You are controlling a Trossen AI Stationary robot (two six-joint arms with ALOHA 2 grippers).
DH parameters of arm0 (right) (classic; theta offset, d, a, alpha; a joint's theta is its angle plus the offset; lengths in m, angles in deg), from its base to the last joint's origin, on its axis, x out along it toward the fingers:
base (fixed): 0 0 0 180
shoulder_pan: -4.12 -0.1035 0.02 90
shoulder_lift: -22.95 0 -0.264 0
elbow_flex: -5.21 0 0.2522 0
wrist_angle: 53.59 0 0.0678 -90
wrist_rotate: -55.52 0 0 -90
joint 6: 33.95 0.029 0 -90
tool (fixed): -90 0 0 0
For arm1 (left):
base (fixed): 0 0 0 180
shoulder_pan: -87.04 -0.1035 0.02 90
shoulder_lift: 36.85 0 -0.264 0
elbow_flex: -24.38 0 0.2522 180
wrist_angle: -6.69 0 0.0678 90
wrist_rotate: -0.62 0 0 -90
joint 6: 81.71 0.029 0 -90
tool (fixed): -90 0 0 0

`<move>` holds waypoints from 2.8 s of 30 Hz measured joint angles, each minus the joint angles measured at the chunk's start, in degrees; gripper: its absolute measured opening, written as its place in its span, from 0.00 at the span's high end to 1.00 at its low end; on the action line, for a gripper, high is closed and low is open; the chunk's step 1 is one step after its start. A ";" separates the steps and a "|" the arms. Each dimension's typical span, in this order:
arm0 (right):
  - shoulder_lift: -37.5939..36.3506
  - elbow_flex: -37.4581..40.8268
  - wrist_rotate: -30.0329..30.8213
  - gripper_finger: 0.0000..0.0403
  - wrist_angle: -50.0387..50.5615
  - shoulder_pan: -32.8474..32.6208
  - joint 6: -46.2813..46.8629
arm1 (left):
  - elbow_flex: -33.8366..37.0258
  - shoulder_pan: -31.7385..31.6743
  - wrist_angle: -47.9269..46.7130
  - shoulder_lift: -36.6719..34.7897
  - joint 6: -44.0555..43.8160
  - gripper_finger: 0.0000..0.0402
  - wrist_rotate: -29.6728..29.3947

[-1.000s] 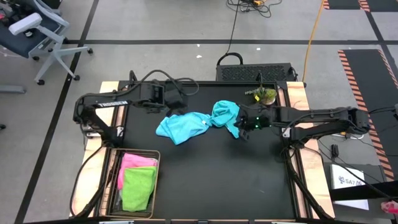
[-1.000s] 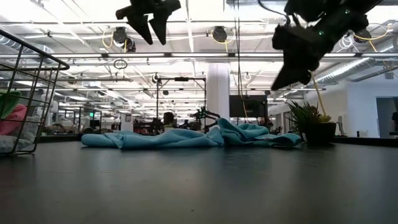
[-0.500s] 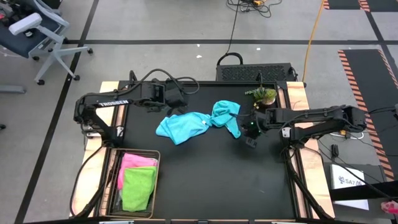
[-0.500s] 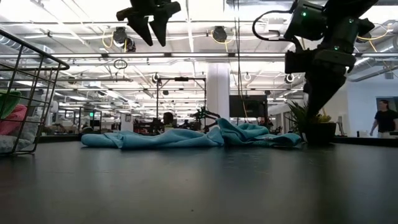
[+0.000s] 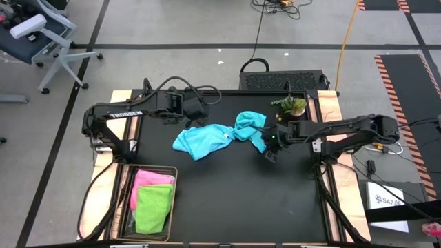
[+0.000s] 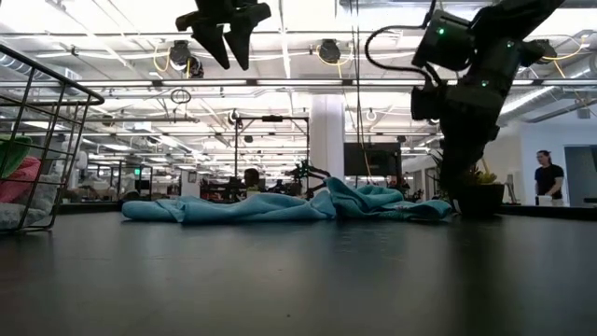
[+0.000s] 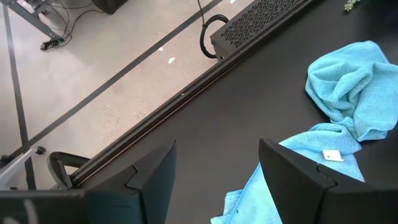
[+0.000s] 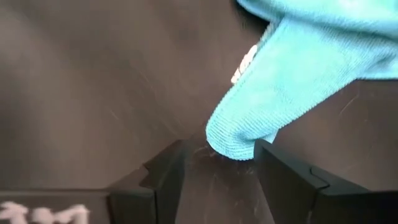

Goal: Fold microfiber towels
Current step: Fold the right blue microfiber cloth

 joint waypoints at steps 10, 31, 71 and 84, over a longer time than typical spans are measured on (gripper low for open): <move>4.05 0.03 0.02 0.51 -1.89 0.00 0.02 | 0.00 0.00 0.04 0.00 1.04 0.42 -0.50; 6.15 0.05 3.33 0.51 -1.74 -0.02 -0.28 | 0.00 0.00 0.13 0.00 0.82 0.42 -0.42; 5.40 -1.49 1.67 0.99 -4.83 1.20 6.25 | 0.00 -0.04 1.65 0.00 -0.80 0.42 -0.39; -18.53 -10.62 -4.44 1.00 -11.29 1.38 1.57 | 0.00 -1.61 5.92 0.00 -1.58 0.42 0.02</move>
